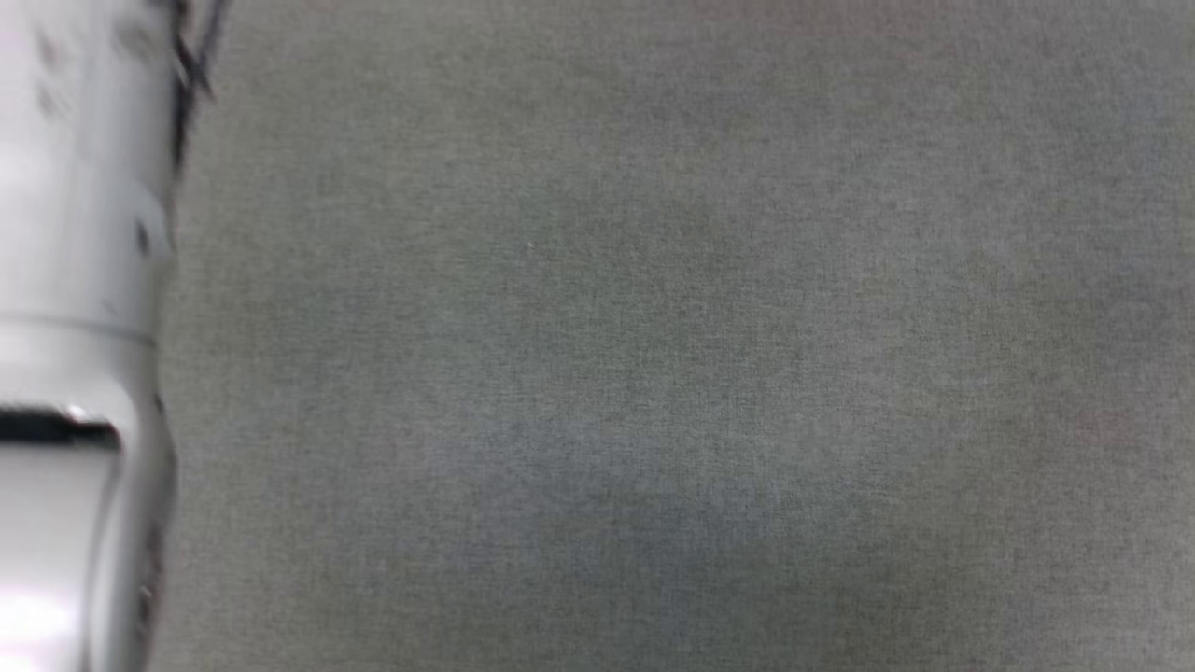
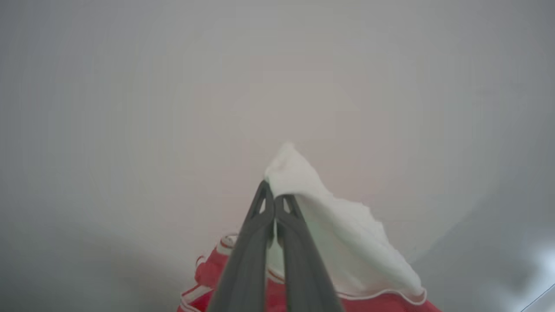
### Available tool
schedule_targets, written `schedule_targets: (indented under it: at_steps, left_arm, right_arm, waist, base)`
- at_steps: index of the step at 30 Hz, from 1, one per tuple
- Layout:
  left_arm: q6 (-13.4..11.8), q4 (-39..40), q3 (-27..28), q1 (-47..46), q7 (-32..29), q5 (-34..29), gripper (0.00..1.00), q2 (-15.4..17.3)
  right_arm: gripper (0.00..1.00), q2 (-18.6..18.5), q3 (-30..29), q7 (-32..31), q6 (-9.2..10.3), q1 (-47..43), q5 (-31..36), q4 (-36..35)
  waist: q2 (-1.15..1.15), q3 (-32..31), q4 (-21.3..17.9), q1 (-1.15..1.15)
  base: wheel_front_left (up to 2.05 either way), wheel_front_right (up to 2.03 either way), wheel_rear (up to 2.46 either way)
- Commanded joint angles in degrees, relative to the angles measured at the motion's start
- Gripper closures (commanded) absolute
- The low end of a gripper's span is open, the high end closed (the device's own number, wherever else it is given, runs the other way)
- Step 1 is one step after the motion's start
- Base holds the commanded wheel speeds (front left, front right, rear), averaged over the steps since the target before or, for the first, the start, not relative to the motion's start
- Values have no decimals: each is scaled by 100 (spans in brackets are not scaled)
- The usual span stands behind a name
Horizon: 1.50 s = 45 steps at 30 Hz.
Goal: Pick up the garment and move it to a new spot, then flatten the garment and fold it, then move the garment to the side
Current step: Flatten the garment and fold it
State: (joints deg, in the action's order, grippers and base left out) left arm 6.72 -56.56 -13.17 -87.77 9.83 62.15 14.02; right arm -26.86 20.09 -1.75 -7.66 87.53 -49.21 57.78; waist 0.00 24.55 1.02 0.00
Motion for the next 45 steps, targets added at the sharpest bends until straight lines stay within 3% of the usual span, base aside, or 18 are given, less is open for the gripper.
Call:
schedule_targets:
  at_steps: [1, 6, 18, 22, 27, 34, 39, 45]
  left_arm:
    - [42, -35, 90, 313, 58, 173, 100, 29]
    - [80, 613, -16, 1647, 40, 620, 100, -106]
    - [64, 2974, 3, 5530, 468, 1006, 100, 317]
    - [-121, 3765, 110, 6650, 516, 895, 100, 407]
    - [-535, 4995, 267, 7855, 530, 796, 100, 477]
    - [-1167, 6531, 399, 9001, 538, 650, 100, 622]
    - [-1679, 7562, 410, 9547, 473, 459, 100, 743]
    - [-1873, 7609, 169, 9150, 233, 213, 100, 848]
  right_arm:
    - [100, -208, 164, -47, 29, -404, -124, -233]
    - [100, -662, 707, -212, 25, -1767, -574, -1165]
    - [100, -1893, 1140, -294, 23, -4725, -1268, -3358]
    - [100, -2138, 987, -295, 24, -5519, -1293, -3912]
    - [100, -2340, 534, -374, 25, -6461, -1351, -4479]
    - [100, -2428, -289, -541, 29, -7515, -1214, -5095]
    - [100, -2243, -1061, -848, 30, -8264, -1018, -5674]
    - [100, -1714, -1572, -1431, 27, -8394, -678, -6135]
  waist:
    - [0, -100, 67, 0]
    - [0, -326, 154, 0]
    - [0, -1142, 165, 0]
    - [0, -1325, 92, 0]
    - [0, -1387, 31, 0]
    - [0, -1308, -27, 0]
    - [0, -1195, -81, 0]
    - [0, -1039, -152, 0]
  base:
    - [0, 0, 0]
    - [0, 0, 0]
    - [0, 0, 0]
    - [0, 0, 0]
    - [0, 0, 0]
    - [0, 0, 0]
    - [0, 0, 0]
    - [0, 0, 0]
